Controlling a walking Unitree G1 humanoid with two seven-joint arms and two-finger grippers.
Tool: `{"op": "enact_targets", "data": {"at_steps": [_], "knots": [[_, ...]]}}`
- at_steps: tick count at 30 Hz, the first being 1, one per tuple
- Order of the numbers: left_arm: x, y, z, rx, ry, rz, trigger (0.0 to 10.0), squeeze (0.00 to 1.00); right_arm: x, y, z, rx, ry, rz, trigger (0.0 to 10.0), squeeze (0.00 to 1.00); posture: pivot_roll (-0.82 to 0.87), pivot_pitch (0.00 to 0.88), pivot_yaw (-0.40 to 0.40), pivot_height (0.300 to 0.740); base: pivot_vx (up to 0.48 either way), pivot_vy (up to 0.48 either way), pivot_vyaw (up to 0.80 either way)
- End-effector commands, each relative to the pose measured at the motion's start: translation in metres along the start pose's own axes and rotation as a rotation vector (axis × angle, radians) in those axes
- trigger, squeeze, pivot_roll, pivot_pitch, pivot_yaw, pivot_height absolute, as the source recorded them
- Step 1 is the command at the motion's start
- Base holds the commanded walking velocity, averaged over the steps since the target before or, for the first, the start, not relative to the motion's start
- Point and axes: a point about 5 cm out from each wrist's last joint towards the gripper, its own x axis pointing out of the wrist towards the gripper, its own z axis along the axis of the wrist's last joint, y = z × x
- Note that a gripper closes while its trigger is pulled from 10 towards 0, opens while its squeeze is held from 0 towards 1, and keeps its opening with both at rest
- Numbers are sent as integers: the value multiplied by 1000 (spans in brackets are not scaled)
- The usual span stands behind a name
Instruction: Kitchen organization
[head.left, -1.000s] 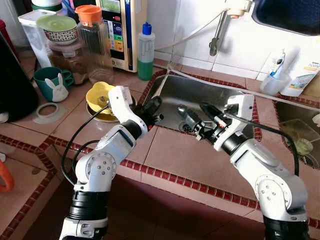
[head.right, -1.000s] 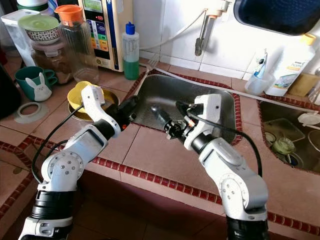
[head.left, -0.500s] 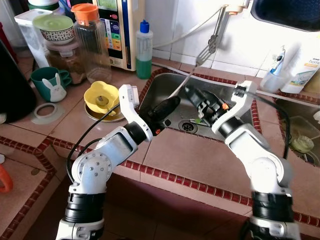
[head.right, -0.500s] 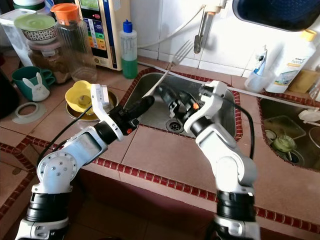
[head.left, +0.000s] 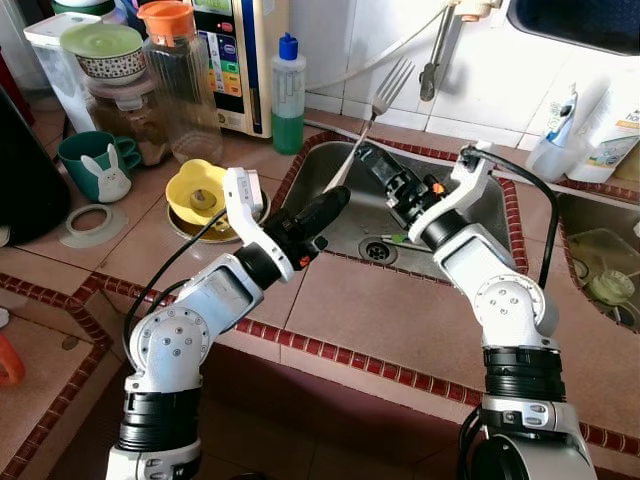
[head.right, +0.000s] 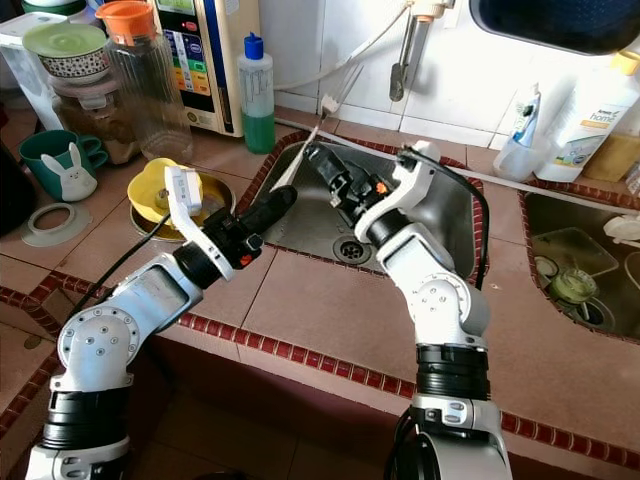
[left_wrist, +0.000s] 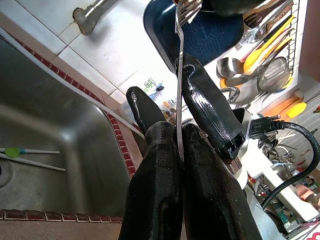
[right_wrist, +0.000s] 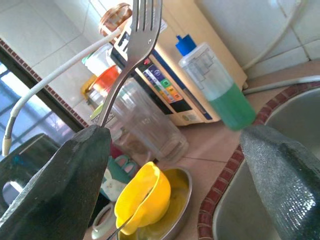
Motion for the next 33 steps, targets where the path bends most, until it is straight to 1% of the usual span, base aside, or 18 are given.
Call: {"op": "enact_targets", "data": {"at_steps": [1, 5, 9, 10, 12, 20, 27, 28, 29, 30, 33], "knots": [[4, -1, -3, -17, 28, 1, 0, 0, -7, 0, 20, -26, -96, -1, 10000, 0, 92, 98, -23, 740, 0, 0, 0], [4, -1, -5, -20, 37, 7, 0, 0, -10, 0, 27, -11, -162, 19, 10000, 0, 83, 97, -18, 740, 0, 0, 0], [5, -1, -6, -26, 39, 8, 0, 0, -10, 2, 29, 0, -181, 26, 10000, 0, 80, 97, -17, 740, 0, 0, 0], [6, -2, -8, -26, 47, 1, 0, 0, -10, 3, 28, 18, -180, 38, 10000, 0, 81, 95, -17, 740, 0, 0, 0], [6, -4, -9, -27, 49, -4, 0, 0, -9, 3, 26, 21, -171, 40, 10000, 0, 81, 95, -16, 740, 0, 0, 0], [6, -10, -13, -40, 69, -35, 0, 0, -3, 10, 6, 51, -103, 64, 10000, 0, 85, 94, -19, 740, 0, 0, 0], [6, -15, -20, -58, 95, -63, 0, 0, 0, 11, 3, 57, -87, 68, 10000, 0, 85, 94, -20, 740, 0, 0, 0], [5, -16, -23, -59, 103, -64, 0, 0, 0, 12, 3, 59, -85, 71, 8000, 0, 85, 94, -20, 740, 0, 0, 0], [5, -16, -24, -60, 105, -63, 0, 0, 0, 12, 3, 59, -84, 72, 8000, 0, 85, 94, -20, 740, 0, 0, 0], [5, -16, -25, -61, 107, -61, 0, 0, 0, 12, 3, 65, -87, 72, 0, 0, 85, 95, -20, 740, 0, 0, 0], [5, -16, -25, -63, 107, -60, 0, 0, 0, 12, 3, 68, -91, 72, 0, 0, 85, 95, -20, 740, 0, 0, 0]]}}
